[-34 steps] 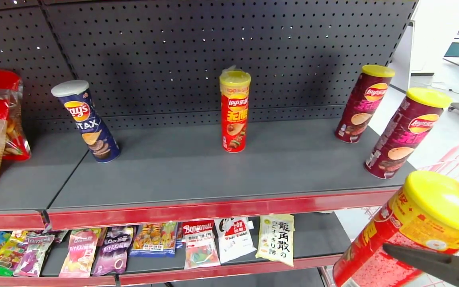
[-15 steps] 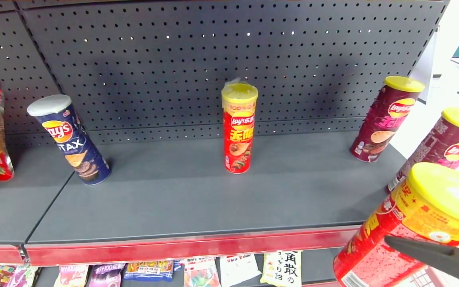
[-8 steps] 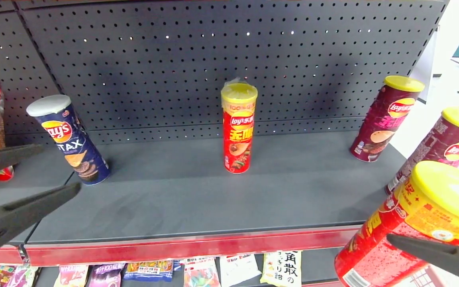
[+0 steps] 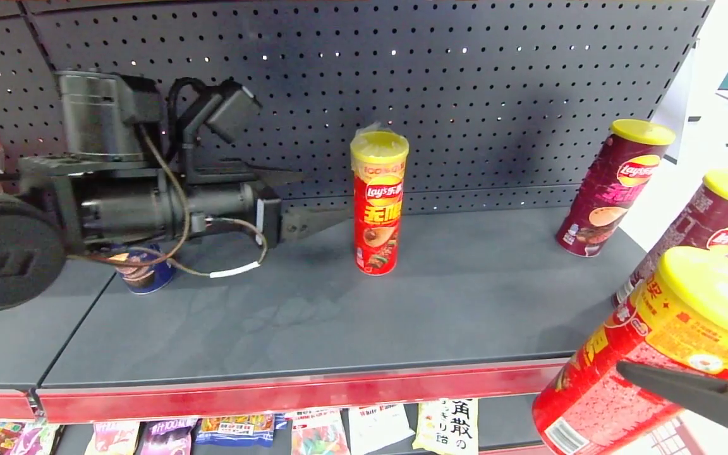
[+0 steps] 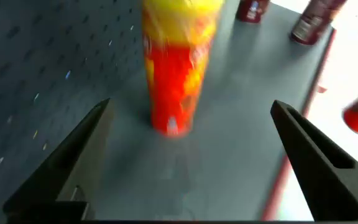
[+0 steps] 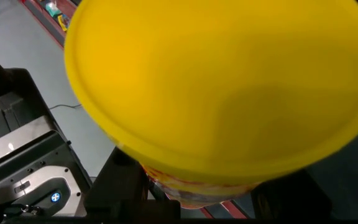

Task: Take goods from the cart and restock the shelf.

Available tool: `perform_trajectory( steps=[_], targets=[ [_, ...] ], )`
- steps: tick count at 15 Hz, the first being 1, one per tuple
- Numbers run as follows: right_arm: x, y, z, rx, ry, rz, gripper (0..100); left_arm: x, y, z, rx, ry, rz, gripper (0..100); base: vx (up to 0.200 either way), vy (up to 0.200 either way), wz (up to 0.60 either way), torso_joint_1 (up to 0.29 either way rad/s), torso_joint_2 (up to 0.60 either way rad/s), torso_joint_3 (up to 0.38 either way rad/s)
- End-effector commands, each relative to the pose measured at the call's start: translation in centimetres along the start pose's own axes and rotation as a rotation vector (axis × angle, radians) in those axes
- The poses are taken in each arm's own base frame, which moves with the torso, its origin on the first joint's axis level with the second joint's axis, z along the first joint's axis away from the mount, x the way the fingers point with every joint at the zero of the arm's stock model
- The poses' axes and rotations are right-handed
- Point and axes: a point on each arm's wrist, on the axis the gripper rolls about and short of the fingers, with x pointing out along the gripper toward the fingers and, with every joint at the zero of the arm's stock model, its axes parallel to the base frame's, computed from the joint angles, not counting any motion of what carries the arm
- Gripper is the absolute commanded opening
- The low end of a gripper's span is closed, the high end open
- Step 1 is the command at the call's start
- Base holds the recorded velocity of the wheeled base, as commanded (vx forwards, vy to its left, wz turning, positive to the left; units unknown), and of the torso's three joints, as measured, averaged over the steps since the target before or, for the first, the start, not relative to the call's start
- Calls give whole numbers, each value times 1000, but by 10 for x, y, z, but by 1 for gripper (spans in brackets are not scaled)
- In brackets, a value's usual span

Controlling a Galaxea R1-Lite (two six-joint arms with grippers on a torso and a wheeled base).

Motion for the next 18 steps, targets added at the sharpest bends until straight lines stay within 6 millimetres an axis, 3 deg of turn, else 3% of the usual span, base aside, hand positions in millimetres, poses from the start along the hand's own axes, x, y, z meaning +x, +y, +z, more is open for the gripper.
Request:
perform_trajectory(
  steps=[1, 3, 6, 11, 16, 17, 18],
  targets=[
    [0, 0, 0, 2, 1, -2, 0, 55, 14, -15, -10, 32, -32, 100, 0, 0, 0, 0, 0, 0],
    [0, 0, 0, 2, -1, -2, 0, 71, 16, -9, 4, 13, -23, 100, 0, 0, 0, 0, 0, 0],
    [0, -1, 1, 0, -4, -3, 0, 81, 21, -14, 2, 17, -22, 100, 0, 0, 0, 0, 0, 0],
    [0, -1, 1, 3, 1, -4, 0, 99, 20, -4, 23, -22, -31, 100, 0, 0, 0, 0, 0, 0],
    [0, -1, 1, 3, 1, -4, 0, 111, 21, -13, 19, -6, -35, 100, 0, 0, 0, 0, 0, 0],
    [0, -1, 1, 3, 2, -4, 0, 114, 23, -12, 25, -20, -33, 0, 0, 0, 0, 0, 0, 0],
    [0, -1, 1, 3, 2, -4, 0, 115, 23, -13, 21, -19, -35, 0, 0, 0, 0, 0, 0, 0]
  ],
)
